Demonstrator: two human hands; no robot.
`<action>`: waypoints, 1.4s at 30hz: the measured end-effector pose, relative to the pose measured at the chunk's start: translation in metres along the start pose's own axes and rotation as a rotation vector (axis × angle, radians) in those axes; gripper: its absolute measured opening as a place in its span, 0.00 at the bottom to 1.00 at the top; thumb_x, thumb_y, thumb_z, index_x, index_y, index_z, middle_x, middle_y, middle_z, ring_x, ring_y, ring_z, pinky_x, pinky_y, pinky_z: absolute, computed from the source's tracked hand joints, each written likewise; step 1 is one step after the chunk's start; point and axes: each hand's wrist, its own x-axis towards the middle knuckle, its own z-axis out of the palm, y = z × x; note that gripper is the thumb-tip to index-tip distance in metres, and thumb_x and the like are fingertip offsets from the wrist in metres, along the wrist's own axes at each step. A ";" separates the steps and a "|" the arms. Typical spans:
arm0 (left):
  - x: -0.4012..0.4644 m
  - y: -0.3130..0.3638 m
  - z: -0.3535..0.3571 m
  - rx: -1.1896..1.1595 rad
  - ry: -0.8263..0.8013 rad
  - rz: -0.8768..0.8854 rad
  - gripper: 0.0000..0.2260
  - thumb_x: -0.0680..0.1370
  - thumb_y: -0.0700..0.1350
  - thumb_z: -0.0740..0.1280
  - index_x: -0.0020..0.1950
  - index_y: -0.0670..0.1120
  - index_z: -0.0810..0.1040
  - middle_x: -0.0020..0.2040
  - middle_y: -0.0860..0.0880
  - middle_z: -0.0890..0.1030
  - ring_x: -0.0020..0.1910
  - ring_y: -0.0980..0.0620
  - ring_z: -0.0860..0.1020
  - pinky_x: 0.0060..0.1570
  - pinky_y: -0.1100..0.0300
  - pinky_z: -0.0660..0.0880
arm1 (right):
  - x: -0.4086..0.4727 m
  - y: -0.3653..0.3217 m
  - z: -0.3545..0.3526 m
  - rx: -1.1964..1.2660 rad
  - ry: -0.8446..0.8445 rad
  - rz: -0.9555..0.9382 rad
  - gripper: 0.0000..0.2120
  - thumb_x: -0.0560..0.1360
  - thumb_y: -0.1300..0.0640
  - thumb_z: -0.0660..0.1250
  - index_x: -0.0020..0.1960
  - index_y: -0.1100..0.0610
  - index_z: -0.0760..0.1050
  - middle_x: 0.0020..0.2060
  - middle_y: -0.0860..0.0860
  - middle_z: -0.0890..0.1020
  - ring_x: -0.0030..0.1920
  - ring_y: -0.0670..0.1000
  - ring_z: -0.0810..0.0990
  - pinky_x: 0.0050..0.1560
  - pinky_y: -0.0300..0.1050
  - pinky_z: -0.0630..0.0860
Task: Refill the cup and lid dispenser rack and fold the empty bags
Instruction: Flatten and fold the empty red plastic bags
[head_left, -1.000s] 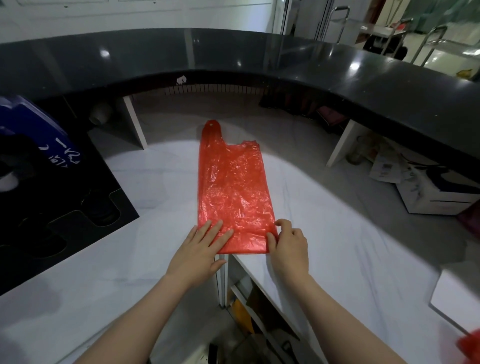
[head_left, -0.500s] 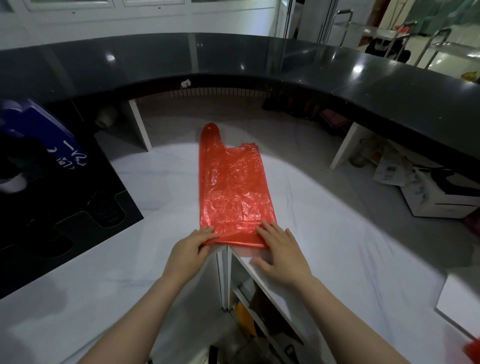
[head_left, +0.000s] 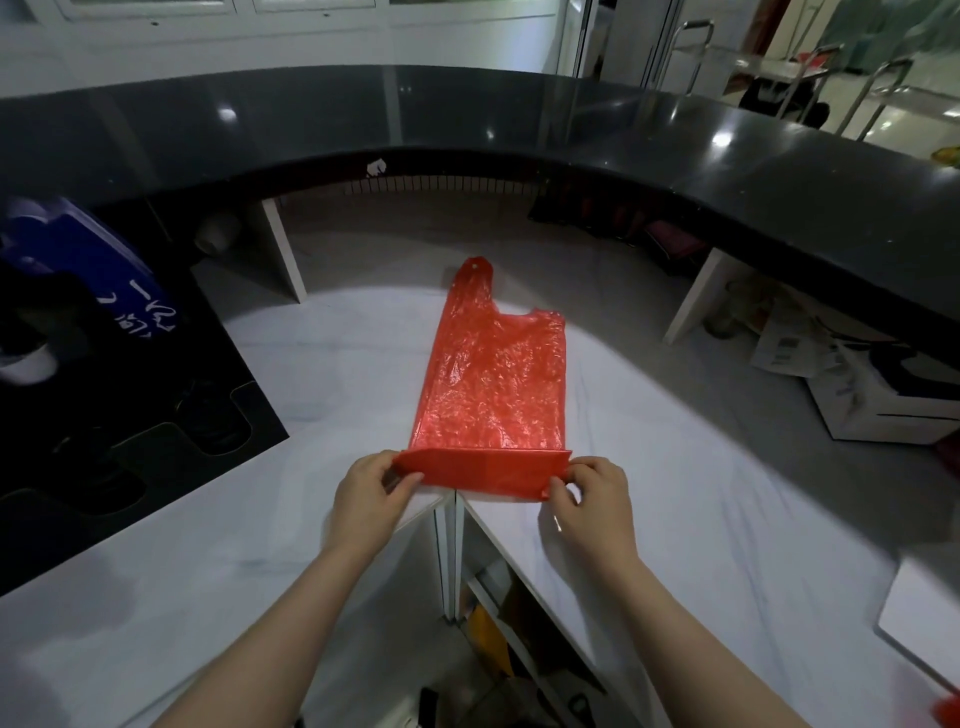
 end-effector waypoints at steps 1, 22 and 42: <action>0.000 0.001 0.000 -0.002 -0.001 0.003 0.06 0.75 0.46 0.71 0.51 0.54 0.79 0.44 0.61 0.78 0.42 0.67 0.75 0.39 0.74 0.69 | -0.002 -0.001 -0.003 -0.003 -0.029 -0.013 0.03 0.74 0.52 0.65 0.46 0.45 0.77 0.49 0.41 0.74 0.56 0.39 0.68 0.46 0.21 0.65; -0.004 0.003 -0.008 -0.013 -0.150 0.119 0.09 0.73 0.42 0.73 0.47 0.56 0.81 0.49 0.60 0.78 0.48 0.62 0.78 0.51 0.69 0.75 | -0.014 0.015 -0.028 -0.221 -0.105 -0.089 0.08 0.74 0.54 0.64 0.44 0.48 0.82 0.39 0.41 0.75 0.47 0.47 0.71 0.46 0.42 0.68; -0.005 0.014 0.004 0.403 -0.102 0.598 0.24 0.77 0.56 0.63 0.71 0.48 0.69 0.74 0.45 0.65 0.74 0.44 0.60 0.70 0.42 0.60 | 0.008 0.001 -0.007 -0.565 -0.050 0.111 0.21 0.81 0.47 0.49 0.46 0.53 0.79 0.46 0.49 0.74 0.53 0.54 0.69 0.54 0.50 0.64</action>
